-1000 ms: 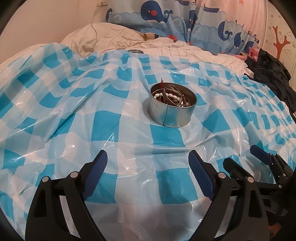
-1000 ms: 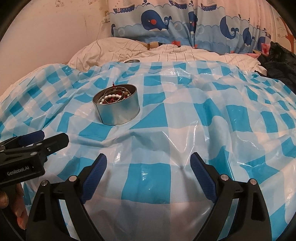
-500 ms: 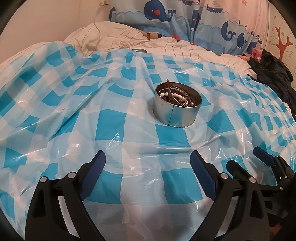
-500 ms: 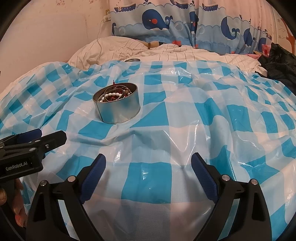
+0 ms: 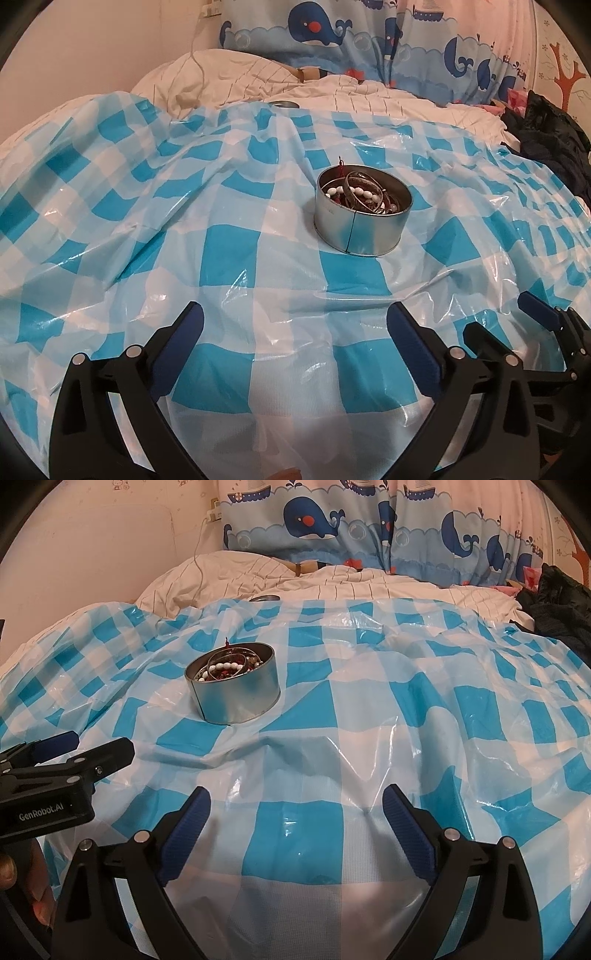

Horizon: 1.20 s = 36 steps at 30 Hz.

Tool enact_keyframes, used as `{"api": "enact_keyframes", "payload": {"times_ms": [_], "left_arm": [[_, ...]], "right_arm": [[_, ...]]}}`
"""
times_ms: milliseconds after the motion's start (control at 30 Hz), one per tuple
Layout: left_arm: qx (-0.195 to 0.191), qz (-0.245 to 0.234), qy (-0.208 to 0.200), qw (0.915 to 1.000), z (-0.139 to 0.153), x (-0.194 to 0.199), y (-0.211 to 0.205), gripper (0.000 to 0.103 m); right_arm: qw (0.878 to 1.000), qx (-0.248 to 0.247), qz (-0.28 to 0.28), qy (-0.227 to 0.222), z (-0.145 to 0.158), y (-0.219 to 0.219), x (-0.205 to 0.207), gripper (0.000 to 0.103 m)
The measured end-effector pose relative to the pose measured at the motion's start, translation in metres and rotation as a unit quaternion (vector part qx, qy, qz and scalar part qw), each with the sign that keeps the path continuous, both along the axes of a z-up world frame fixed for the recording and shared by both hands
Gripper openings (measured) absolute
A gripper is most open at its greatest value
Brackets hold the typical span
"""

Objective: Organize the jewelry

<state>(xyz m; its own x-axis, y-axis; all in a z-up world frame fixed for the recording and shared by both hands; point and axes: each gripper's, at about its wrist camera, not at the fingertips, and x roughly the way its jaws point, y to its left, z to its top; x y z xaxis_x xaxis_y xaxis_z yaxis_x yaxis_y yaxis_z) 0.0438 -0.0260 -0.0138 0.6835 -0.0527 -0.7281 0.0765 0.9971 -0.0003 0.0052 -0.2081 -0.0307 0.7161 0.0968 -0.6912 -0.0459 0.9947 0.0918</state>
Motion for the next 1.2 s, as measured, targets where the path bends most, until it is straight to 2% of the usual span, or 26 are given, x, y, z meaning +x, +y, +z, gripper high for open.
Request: {"api": "enact_keyframes", "payload": {"times_ms": [233, 1200], "left_arm": [[0.012, 0.006, 0.0, 0.9999, -0.0027, 0.002, -0.0003, 0.095], [-0.009, 0.001, 0.017, 0.9998, -0.0071, 0.0032, 0.0012, 0.095]], "right_arm": [[1.0, -0.001, 0.001, 0.002, -0.0026, 0.0003, -0.0005, 0.091], [1.0, -0.001, 0.001, 0.003, -0.0023, 0.0011, 0.0002, 0.092]]}}
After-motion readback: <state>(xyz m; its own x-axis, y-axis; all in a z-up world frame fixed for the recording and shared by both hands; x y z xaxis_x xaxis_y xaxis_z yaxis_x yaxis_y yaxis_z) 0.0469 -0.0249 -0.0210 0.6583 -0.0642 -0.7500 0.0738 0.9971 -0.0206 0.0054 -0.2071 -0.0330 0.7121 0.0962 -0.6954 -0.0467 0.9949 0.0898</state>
